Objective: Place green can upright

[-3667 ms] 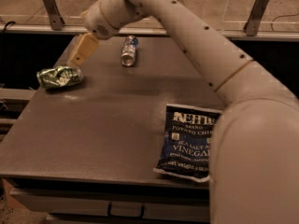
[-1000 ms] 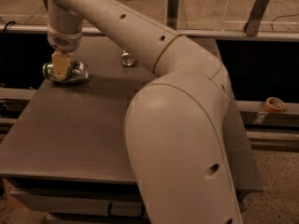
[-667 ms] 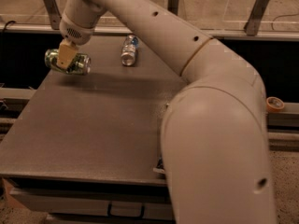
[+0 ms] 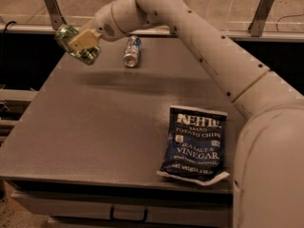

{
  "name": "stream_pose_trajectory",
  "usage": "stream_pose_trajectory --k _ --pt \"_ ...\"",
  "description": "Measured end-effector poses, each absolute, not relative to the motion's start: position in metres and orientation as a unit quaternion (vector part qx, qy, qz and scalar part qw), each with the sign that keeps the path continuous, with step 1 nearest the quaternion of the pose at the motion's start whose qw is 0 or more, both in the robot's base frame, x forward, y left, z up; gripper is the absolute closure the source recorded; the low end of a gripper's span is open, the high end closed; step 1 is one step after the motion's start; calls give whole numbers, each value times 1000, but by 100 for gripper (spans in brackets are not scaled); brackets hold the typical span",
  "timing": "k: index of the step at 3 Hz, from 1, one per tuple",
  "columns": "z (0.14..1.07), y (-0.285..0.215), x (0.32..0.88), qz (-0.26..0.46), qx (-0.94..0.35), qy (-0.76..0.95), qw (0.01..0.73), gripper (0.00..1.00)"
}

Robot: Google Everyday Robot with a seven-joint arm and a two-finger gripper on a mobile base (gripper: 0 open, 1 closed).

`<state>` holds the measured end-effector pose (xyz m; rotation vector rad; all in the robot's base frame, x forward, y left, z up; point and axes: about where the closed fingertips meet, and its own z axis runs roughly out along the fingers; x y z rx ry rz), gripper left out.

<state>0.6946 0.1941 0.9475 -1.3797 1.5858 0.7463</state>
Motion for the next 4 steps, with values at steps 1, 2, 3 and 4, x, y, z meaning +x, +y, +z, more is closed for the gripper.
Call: stream_pose_trajectory --k 1,2,3,4 --pt "969 155 707 357 -493 597 522 100" --pt "988 94 709 379 -445 555 592 100" --pt "1000 25 702 359 -440 534 626 100" --pt "1000 25 702 359 -441 534 626 100"
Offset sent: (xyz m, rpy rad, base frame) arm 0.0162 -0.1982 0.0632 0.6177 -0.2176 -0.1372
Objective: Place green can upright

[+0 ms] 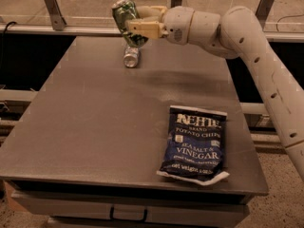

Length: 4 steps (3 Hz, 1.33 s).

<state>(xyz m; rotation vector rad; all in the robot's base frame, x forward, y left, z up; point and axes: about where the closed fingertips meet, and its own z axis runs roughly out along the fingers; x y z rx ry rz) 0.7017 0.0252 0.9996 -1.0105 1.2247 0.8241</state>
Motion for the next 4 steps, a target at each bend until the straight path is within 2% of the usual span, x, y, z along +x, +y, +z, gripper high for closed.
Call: stream_pose_trajectory --k 1,3,4 --pt "987 5 700 351 -444 547 617 100" --pt "957 -98 688 338 -426 581 606 100" --pt "935 -126 681 356 -410 582 605 100"
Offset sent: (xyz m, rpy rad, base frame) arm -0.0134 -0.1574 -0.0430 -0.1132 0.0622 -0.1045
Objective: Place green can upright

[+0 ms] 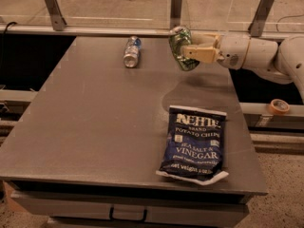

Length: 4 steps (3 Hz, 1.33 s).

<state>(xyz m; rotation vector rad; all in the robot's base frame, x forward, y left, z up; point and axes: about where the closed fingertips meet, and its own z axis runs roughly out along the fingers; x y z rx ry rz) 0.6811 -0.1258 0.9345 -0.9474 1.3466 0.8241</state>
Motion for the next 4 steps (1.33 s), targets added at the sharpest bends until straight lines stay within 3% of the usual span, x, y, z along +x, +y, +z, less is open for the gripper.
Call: stream_pose_trajectory --k 2,3,4 --pt "912 -157 666 378 -408 536 635 100" --pt "904 -166 657 372 -415 517 649 82" --pt "888 -172 648 374 -402 505 666 51"
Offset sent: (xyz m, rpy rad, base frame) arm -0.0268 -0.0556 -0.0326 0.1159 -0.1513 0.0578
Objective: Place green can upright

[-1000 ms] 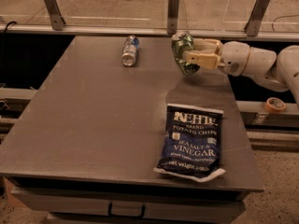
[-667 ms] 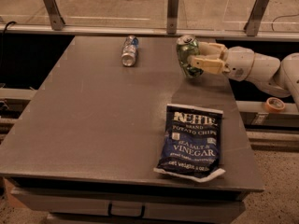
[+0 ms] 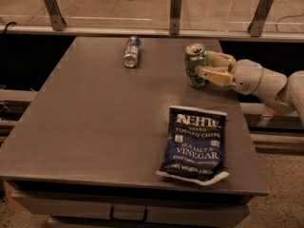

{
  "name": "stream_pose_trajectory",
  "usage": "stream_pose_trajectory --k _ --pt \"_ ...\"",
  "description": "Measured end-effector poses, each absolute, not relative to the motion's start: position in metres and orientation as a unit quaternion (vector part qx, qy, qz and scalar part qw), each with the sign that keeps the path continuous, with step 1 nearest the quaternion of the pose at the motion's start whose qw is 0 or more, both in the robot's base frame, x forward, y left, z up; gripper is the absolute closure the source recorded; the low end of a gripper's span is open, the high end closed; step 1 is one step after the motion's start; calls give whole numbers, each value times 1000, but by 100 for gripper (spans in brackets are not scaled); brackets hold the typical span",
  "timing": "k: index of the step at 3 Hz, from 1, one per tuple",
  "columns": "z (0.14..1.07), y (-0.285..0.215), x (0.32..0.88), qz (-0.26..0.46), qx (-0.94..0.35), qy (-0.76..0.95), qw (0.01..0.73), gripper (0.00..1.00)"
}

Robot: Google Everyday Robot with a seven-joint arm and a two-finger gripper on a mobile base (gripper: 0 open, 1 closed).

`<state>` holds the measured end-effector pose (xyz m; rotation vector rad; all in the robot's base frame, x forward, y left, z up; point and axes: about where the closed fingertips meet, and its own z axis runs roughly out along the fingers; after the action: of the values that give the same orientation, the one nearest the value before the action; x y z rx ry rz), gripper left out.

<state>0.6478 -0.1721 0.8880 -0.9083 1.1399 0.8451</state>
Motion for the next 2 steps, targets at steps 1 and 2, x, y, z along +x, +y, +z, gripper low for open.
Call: stream_pose_trajectory --k 1,2 --pt "877 -177 644 374 -388 501 677 28" --pt "877 -174 644 375 -390 500 676 4"
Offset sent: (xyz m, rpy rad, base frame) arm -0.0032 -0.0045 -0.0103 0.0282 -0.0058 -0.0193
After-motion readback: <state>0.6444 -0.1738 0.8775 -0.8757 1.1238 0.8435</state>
